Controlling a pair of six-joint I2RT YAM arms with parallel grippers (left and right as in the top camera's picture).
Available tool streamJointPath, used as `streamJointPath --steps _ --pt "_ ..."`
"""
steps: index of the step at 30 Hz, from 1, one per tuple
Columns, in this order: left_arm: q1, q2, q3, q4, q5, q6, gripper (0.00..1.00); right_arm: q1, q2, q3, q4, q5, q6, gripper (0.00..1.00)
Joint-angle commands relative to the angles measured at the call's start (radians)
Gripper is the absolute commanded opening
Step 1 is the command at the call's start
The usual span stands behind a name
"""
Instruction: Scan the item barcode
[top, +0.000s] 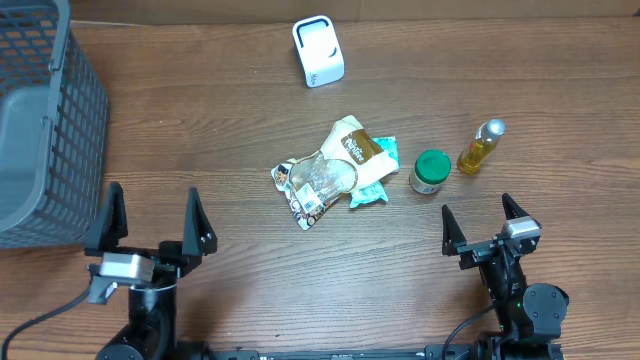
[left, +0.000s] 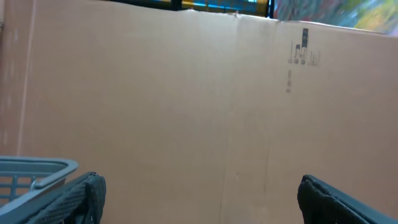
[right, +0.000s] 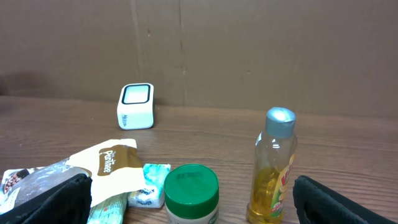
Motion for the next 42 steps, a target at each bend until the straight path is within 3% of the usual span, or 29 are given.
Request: streamJointPath --steps 1,20,42 --pt "0.000 -0.055 -0.058 0.027 0.010 -0.003 1.00 -0.004 -0.009 -0.011 0.006 0.007 0.006 1.00" --pt "0.000 -0.127 -0.253 0.063 -0.072 -0.046 1.00 -0.004 -0.009 -0.011 0.006 0.007 0.006 1.00" --pt "0.000 -0.127 -0.252 -0.408 -0.166 -0.045 0.99 -0.004 -0.009 -0.011 0.006 0.007 0.006 1.00"
